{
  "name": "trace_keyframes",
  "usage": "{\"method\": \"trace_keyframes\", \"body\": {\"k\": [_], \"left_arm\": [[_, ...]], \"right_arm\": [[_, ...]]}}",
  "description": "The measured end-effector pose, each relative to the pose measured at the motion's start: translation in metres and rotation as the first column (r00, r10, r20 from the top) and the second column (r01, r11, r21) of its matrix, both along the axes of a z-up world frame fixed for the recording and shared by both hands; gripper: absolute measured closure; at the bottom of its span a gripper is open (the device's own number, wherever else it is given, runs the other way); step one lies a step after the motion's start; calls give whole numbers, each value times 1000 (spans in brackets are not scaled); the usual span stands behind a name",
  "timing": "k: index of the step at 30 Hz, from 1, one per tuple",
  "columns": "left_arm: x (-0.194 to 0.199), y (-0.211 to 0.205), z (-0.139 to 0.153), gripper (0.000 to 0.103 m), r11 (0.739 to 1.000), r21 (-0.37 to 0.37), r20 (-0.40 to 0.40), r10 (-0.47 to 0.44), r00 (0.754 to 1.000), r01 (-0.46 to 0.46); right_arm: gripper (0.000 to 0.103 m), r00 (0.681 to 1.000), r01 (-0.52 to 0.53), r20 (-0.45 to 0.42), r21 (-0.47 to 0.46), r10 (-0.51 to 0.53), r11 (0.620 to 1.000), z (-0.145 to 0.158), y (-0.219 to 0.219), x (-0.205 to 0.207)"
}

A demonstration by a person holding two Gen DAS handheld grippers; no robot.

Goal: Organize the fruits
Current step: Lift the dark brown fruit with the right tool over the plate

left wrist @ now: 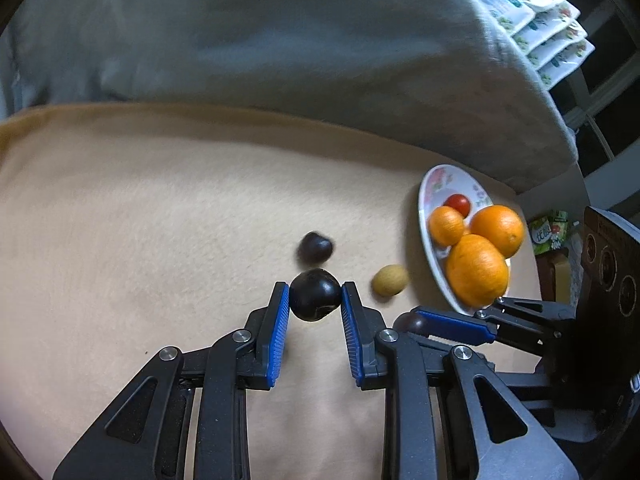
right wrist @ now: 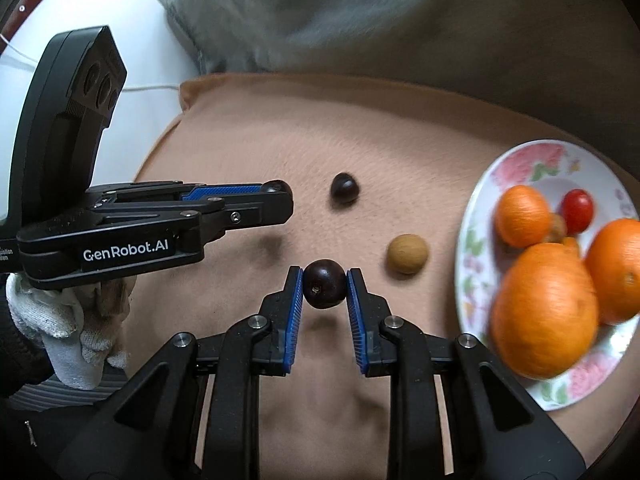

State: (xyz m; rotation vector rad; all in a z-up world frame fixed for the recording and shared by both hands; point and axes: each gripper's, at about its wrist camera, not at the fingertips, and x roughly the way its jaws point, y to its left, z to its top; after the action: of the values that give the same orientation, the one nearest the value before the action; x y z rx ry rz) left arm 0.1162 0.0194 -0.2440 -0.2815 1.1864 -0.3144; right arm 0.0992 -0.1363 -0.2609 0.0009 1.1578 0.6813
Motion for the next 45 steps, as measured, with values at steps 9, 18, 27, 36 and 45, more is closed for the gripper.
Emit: {"method": "trace_keyframes", "body": {"k": [9, 18, 27, 36, 45], "left_arm": [[7, -37, 16, 78, 998, 5, 47, -62, 997, 62], [15, -79, 25, 78, 990, 33, 78, -142, 987, 140], [22, -115, 30, 78, 977, 41, 81, -211, 974, 208], [30, -143, 32, 78, 966, 47, 85, -259, 962, 255], [38, -161, 32, 78, 958, 58, 79, -286, 955, 282]], "right_arm": [[80, 996, 87, 36, 14, -87, 996, 20, -45, -2], [80, 983, 170, 68, -5, -170, 985, 33, -93, -3], [80, 964, 256, 79, -23, -254, 966, 35, -135, -2], [80, 952, 300, 71, -23, -298, 954, 32, -159, -2], [80, 949, 313, 49, -20, -312, 950, 22, -162, 1]]}}
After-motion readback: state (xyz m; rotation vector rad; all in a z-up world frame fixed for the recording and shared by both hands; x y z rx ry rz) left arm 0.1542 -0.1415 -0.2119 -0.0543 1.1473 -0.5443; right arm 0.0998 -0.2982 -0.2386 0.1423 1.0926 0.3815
